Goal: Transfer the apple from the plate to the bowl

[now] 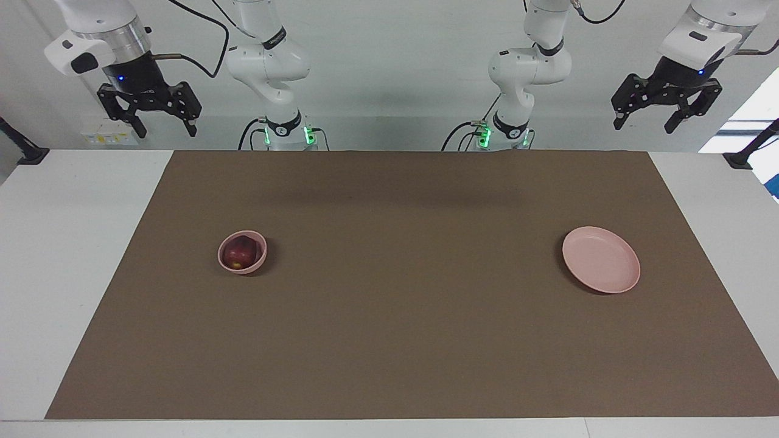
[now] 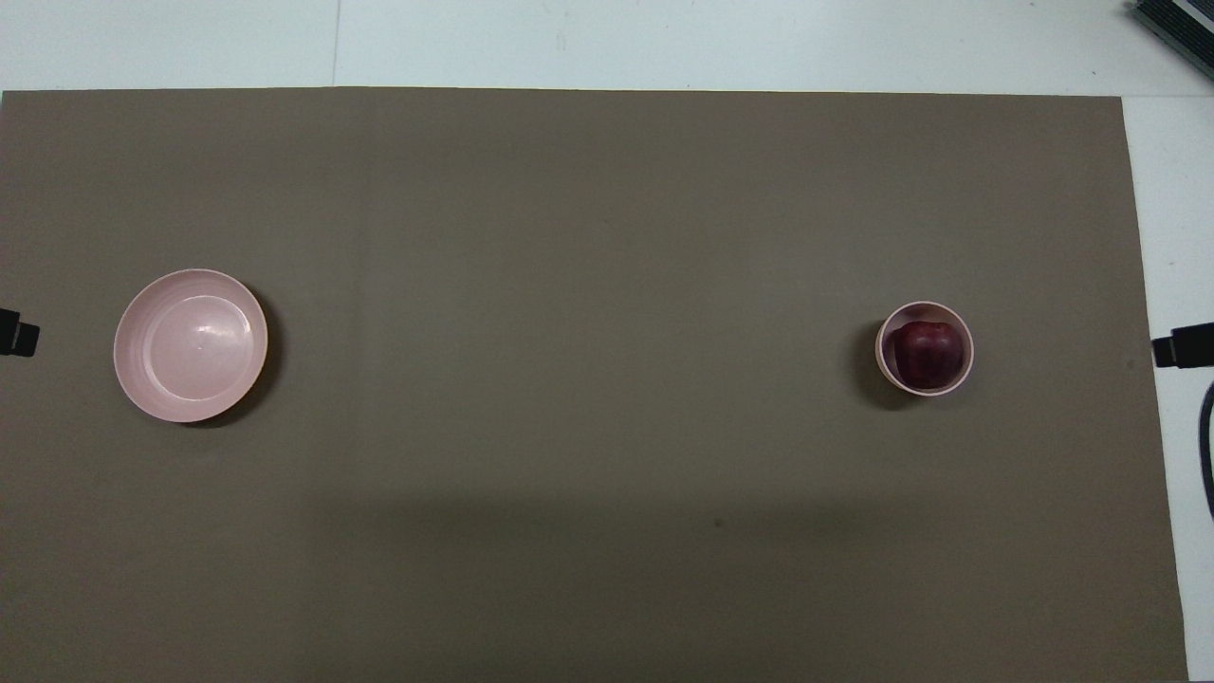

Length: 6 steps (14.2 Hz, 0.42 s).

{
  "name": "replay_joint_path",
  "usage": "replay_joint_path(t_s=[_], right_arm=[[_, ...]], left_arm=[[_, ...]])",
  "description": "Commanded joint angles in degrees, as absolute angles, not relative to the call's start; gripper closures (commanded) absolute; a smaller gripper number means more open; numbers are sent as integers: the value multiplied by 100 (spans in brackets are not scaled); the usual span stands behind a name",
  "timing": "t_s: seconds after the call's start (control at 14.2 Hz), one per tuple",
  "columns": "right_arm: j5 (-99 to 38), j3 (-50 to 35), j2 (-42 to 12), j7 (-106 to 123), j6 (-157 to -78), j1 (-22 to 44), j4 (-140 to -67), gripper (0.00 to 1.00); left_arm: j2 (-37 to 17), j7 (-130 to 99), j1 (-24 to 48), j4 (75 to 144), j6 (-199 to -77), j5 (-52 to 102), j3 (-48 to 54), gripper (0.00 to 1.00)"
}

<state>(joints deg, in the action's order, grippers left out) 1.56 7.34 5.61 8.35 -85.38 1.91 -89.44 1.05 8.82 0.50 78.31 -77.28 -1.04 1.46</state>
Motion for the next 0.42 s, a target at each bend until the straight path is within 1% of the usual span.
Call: replay_joint_path(t_s=[0.0, 0.35], right_arm=[[158, 712, 527, 616, -8420, 185, -8859, 0], [158, 606, 527, 387, -8402, 185, -8859, 0]], left_arm=[[132, 923, -9, 7778, -7594, -184, 176, 0], [141, 530, 0, 7761, -7559, -123, 184, 0]])
